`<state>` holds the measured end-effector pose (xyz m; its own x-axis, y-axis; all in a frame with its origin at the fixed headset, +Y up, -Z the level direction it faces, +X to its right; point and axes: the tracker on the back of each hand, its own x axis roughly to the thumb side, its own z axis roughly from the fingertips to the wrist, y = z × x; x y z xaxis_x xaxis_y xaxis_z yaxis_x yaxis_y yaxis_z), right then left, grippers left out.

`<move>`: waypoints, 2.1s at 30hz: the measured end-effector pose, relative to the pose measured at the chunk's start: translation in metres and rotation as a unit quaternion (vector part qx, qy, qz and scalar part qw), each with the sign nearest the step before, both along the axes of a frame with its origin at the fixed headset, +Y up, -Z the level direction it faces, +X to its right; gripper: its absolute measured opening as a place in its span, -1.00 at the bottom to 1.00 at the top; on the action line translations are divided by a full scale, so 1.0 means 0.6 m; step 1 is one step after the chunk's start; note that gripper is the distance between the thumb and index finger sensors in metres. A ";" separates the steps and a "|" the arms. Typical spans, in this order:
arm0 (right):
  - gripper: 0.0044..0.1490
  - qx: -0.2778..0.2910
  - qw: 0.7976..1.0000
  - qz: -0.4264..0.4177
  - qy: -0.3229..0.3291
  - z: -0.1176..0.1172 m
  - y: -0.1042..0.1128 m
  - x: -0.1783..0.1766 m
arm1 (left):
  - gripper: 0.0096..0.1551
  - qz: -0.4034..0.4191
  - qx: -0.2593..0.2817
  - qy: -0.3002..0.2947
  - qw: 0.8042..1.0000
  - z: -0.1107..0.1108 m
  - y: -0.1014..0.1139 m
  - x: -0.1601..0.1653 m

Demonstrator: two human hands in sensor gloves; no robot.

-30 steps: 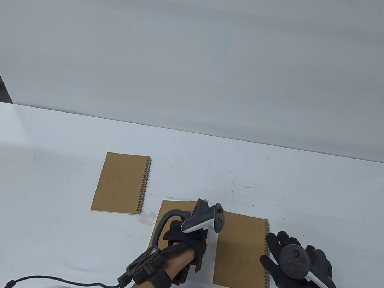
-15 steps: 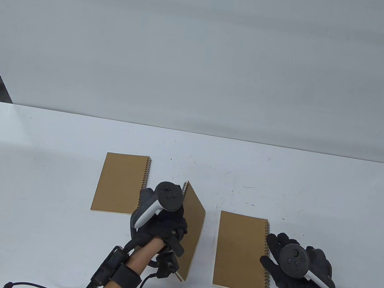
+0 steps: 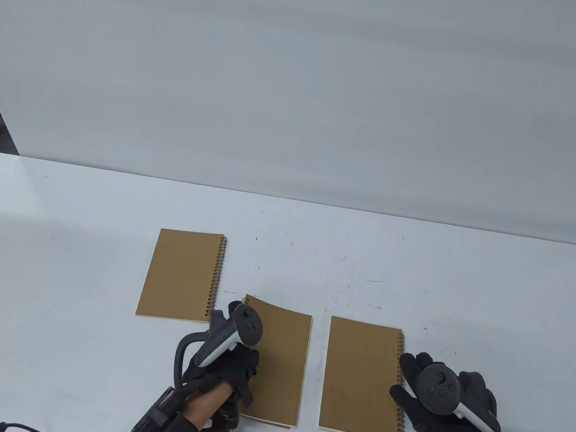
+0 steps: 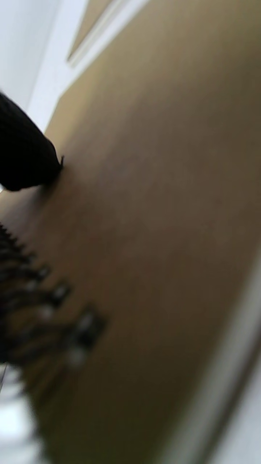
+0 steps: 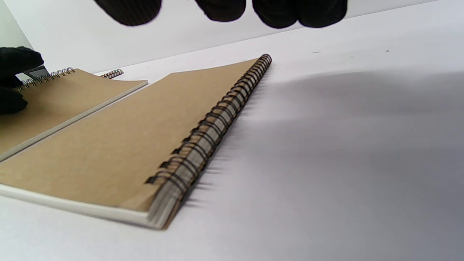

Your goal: Flip notebook to front cover facing up

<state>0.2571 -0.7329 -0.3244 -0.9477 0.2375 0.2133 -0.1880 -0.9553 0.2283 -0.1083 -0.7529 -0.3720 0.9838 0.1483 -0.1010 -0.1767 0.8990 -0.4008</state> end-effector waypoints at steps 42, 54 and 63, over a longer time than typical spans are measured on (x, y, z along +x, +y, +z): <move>-0.11 -0.025 0.999 0.024 0.014 0.001 -0.007 -0.010 | 0.15 -0.135 -0.063 0.034 0.988 -0.271 -0.018 -0.120; -0.11 -0.012 1.000 0.007 0.010 0.000 0.000 -0.004 | 0.07 -0.080 0.066 0.056 0.993 -0.190 0.124 -0.146; -0.12 0.008 1.000 -0.009 0.006 0.006 0.012 0.001 | 0.07 0.167 0.091 0.052 0.980 -0.073 0.199 -0.108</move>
<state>0.2576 -0.7257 -0.3209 -0.9408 0.2500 0.2287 -0.2015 -0.9555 0.2155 -0.1733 -0.6333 -0.4158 0.8629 0.4856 -0.1400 -0.5051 0.8387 -0.2038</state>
